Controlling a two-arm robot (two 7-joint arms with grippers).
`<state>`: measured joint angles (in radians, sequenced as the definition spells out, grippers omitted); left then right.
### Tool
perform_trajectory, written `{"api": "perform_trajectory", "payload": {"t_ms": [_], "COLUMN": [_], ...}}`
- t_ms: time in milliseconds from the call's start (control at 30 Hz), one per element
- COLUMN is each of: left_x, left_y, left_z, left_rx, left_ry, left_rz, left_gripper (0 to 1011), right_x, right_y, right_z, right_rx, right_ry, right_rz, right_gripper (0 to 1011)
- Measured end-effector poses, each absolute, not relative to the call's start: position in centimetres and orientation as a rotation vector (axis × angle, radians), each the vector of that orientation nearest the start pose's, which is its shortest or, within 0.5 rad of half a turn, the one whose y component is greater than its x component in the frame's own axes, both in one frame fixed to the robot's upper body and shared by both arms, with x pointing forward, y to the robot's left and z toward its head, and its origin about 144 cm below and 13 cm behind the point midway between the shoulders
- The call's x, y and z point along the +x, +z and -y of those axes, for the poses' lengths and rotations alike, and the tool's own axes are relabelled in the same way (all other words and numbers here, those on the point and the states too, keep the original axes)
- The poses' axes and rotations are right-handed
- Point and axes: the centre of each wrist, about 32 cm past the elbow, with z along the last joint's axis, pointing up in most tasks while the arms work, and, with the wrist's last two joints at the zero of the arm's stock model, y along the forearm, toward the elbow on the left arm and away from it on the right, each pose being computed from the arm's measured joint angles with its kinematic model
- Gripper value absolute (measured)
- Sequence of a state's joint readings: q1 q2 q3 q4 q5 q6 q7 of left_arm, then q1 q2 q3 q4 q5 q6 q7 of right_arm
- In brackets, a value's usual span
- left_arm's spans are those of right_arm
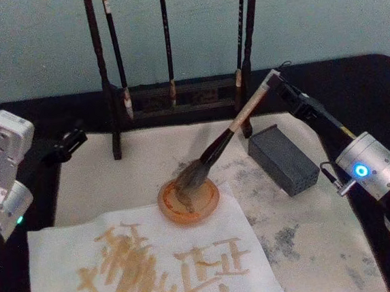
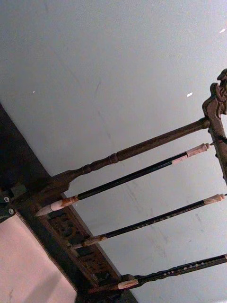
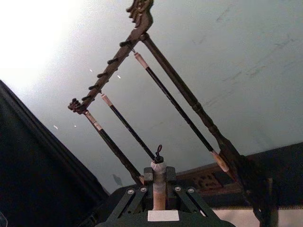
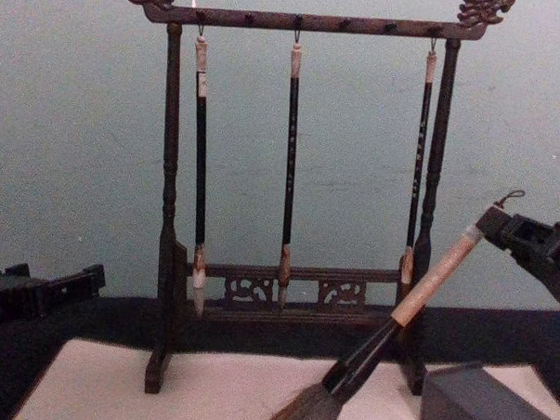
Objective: Pick up the brush from the inkstone, write on the paper, then place the brush back to its original position.
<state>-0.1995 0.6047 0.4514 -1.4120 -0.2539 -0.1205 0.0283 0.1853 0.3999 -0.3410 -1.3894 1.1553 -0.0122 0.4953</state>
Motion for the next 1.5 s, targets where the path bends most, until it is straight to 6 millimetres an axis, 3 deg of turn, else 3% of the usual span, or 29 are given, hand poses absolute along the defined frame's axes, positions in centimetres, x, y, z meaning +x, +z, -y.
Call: {"api": "perform_trajectory", "payload": {"t_ms": [1500], "left_x": [48.9], "left_y": [114.0], "left_z": [-31.0], "left_rx": [0.304], "left_ry": [1.248], "left_rz": [0.285], "left_gripper": [1002], "right_x": [49.7], "right_y": [110.3], "right_z": [28.1], "right_rx": [0.553], "right_ry": [-0.969], "right_rz": [-0.757], "right_gripper": [161]}}
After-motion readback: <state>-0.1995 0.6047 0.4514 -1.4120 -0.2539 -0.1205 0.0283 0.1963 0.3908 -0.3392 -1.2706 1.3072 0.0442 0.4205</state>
